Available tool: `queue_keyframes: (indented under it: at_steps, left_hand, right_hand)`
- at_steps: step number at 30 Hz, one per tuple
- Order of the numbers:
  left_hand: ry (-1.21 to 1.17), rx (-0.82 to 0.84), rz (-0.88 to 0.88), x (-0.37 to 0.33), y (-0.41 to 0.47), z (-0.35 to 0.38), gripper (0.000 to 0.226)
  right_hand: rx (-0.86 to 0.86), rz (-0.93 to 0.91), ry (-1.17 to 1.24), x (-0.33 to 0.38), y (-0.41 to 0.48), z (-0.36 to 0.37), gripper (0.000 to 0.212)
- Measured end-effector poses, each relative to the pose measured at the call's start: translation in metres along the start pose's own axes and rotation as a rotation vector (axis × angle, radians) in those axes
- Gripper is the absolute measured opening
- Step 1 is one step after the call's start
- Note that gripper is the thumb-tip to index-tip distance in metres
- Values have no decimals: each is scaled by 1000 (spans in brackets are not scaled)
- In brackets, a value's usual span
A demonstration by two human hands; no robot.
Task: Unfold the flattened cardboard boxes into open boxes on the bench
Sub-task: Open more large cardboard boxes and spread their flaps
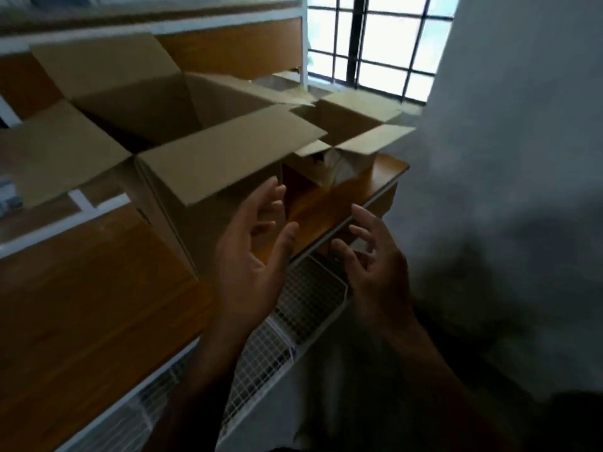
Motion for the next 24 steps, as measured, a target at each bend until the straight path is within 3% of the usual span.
queue_keyframes:
  at_steps: [6,11,14,19,21,24]
  left_hand:
    - [-15,-137,135,-28,94,-14,39]
    - [383,-136,103,-27,161,-31,25]
    - [542,-113,-17,-6,195,-42,24]
    - [984,-163,-438,79,218,-92,36]
    - [1100,-195,-588,107,203,-109,51]
    - [1067,-318,-763,116,185,-112,60]
  right_hand:
    - [-4,-240,40,30,117,9,29]
    - [-14,-391,-14,55,204,23,12]
    - [207,-439,-66,68,255,46,9]
    - [425,-529,-236,62,316,106,16]
    - [548,-441,-327,44,324,127,17]
    - [678,-216,-58,16,312,135,26]
Point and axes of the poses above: each hand's wrist, its own y-axis towards the middle knuckle, its own z-axis out of the palm, x = y × z, the point moved 3 cm from there along y, towards the middle knuckle, and after that the axes turned 2 degrees about z, right-handed, at the moved point
